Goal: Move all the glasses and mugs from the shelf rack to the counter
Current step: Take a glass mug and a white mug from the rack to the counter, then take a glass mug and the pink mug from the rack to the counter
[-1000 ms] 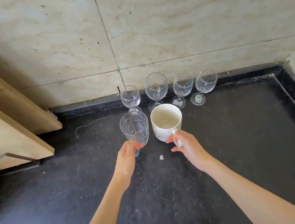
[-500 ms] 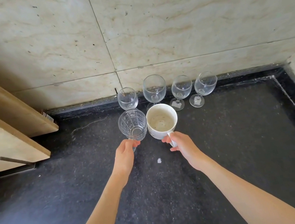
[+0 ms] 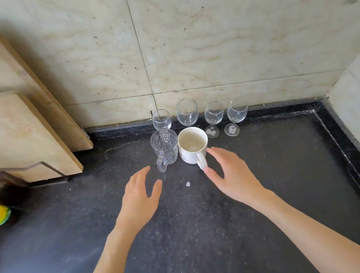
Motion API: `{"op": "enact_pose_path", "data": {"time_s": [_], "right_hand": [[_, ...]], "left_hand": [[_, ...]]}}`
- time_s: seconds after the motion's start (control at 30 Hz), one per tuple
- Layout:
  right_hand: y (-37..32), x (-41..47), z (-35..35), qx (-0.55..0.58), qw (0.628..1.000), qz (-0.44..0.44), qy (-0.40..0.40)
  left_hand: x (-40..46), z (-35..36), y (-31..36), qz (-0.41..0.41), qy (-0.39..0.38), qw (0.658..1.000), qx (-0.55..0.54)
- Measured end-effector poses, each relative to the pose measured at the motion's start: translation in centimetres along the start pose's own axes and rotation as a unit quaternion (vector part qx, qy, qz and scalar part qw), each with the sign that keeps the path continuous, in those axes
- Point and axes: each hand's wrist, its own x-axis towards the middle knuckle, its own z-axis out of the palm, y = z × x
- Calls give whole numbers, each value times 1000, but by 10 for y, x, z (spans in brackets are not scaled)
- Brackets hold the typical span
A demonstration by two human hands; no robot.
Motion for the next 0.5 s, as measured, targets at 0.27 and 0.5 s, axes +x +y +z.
{"op": "enact_pose_path", "data": {"time_s": [0.27,0.5], "right_hand": [[-65,-80,-52,-134,977,-163,-28],[-138,-163,-55,-142,948,-277,-62]], "left_hand": [[-136,-38,34,87,185,960,189],[-284,-57,14,20,247,937,245]]}}
